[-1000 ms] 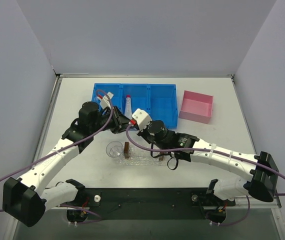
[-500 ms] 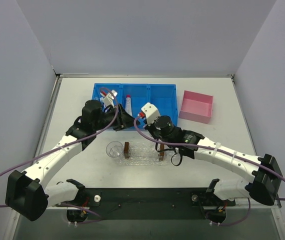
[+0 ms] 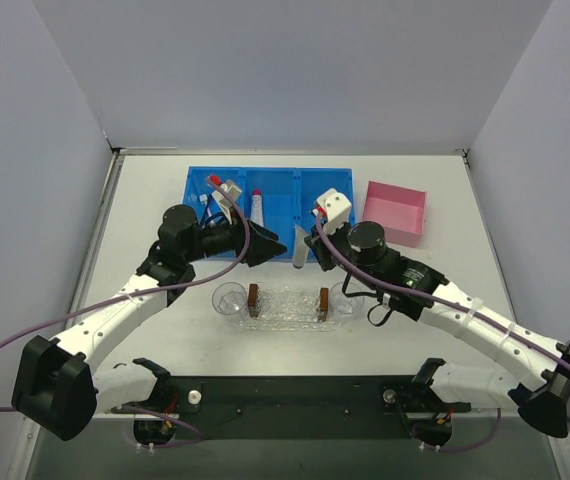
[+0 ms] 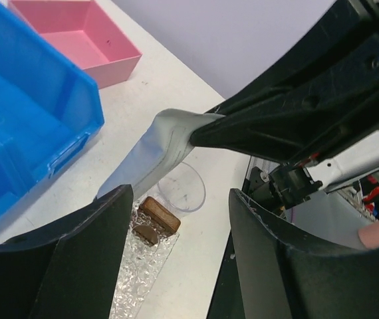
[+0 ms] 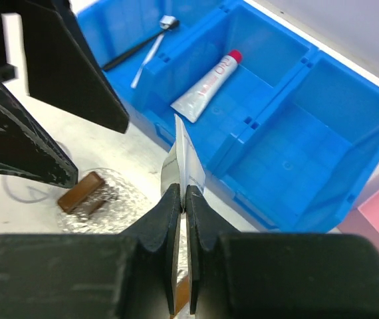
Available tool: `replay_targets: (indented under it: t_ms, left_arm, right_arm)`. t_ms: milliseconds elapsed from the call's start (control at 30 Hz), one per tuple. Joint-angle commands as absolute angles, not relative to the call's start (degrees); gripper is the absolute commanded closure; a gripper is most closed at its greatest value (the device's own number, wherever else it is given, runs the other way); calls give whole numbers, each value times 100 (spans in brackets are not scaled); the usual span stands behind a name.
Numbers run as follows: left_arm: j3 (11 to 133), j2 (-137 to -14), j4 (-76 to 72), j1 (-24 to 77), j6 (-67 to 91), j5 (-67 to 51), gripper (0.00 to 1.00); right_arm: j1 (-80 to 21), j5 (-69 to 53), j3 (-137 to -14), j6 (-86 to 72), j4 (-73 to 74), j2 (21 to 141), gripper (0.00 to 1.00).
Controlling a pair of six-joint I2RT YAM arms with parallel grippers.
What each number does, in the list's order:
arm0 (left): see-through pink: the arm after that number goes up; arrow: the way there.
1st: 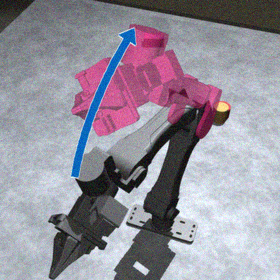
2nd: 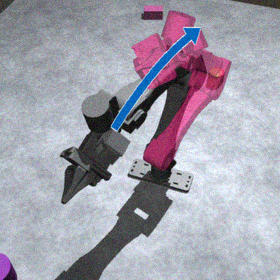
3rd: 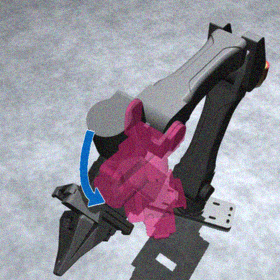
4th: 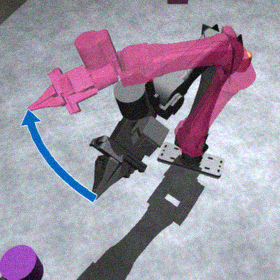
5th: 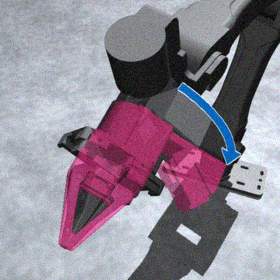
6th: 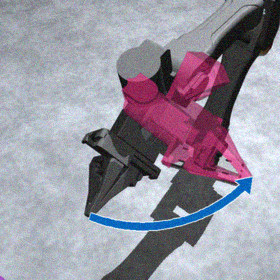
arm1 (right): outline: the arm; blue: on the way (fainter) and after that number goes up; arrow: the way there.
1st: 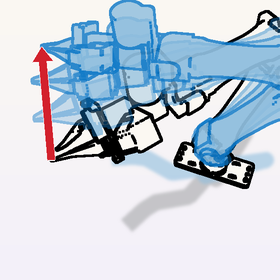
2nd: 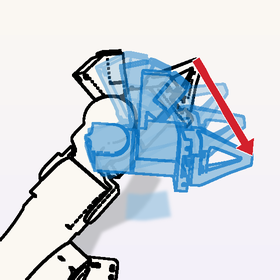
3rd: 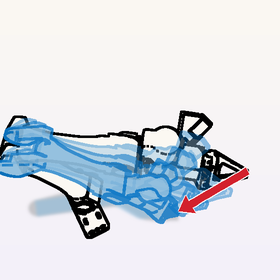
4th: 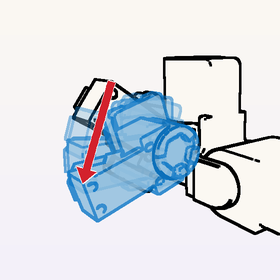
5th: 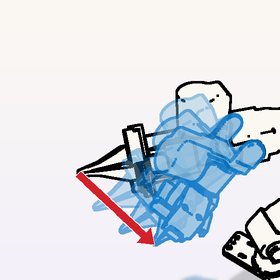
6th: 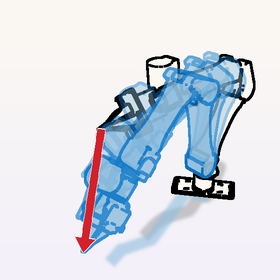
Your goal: Prepare toiletry sets of a toothbrush and toothpaste on the tray
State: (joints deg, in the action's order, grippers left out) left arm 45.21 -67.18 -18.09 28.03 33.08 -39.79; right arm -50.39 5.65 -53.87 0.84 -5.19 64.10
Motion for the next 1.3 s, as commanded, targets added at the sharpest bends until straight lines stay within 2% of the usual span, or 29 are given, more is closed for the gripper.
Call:
replay_targets:
  t_ms: [0, 133, 367, 800, 1133, 1267]
  left_arm:
    - [4526, -6600, -3058, 2786, 2979, -4798, 30]
    - [4597, -6671, -3137, 2786, 2944, -5220, 29]
    - [4412, -7179, -4401, 2865, 3805, -5958, 29]
    - [4447, -7559, -4430, 3331, 3990, -6205, 30]
    - [4474, -7664, -4386, 3340, 4043, -6284, 66]
    - [4465, -7655, -4386, 3349, 4043, -6284, 72]
  right_arm:
    - [-4843, -482, -5634, -535, -581, 5977, 100]
    - [-4746, -1219, -5704, -826, -361, 5749, 100]
    - [-4632, -2161, -5897, -1116, -185, 5642, 100]
    - [-4597, -2347, -5976, -1248, -202, 5739, 100]
    - [-4579, -2285, -5977, -1283, -255, 5704, 100]
    - [-4588, -2215, -5959, -1318, -272, 5695, 100]
